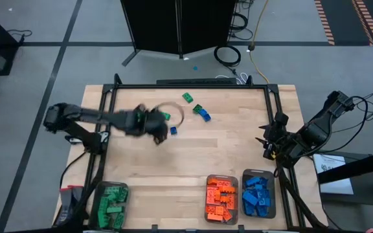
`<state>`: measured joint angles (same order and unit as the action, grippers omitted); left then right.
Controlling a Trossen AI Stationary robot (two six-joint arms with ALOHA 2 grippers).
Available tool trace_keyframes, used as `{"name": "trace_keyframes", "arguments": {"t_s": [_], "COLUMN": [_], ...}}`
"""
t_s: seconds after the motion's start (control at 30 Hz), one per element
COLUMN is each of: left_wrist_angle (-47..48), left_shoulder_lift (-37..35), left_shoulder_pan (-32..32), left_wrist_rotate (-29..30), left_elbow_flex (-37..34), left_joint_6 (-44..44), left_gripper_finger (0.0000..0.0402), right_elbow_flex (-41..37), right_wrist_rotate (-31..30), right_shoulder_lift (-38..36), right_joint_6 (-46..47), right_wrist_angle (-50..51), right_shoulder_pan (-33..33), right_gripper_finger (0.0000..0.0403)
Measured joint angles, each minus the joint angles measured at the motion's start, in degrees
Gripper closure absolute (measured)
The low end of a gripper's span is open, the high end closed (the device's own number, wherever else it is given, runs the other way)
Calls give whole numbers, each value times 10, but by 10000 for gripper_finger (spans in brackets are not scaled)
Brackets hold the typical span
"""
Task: Sort blocks
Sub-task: Put the green game piece into the left black bin
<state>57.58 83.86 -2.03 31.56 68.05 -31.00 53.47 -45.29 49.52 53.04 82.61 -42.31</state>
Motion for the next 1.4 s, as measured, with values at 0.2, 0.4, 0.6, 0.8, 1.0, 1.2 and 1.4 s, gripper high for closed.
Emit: {"name": "trace_keyframes", "arguments": {"t_s": [0.2,0.4,0.6,0.8,1.0,1.2,1.4], "left_wrist_angle": [-103,-140,-183,-188,-172,-172,-176], "left_shoulder_lift": [12,53,114,170,190,190,207], "left_shoulder_pan": [184,326,344,306,286,286,286], "left_wrist_rotate": [-81,-188,-282,-268,-269,-264,-280], "left_elbow_flex": [0,0,0,0,0,0,0], "left_joint_6": [261,214,243,390,509,547,581], "left_gripper_finger": [142,142,142,142,142,142,142], "right_elbow_flex": [0,0,0,0,0,0,0], "right_wrist_rotate": [0,0,0,0,0,0,1], "right_shoulder_lift": [0,0,0,0,0,0,0], "right_joint_6": [-1,23,38,40,48,66,70], "right_wrist_angle": [0,0,-1,-1,-1,-2,-2], "right_shoulder_pan": [0,0,0,0,0,0,0], "right_gripper_finger": [190,190,190,190,190,190,190]}}
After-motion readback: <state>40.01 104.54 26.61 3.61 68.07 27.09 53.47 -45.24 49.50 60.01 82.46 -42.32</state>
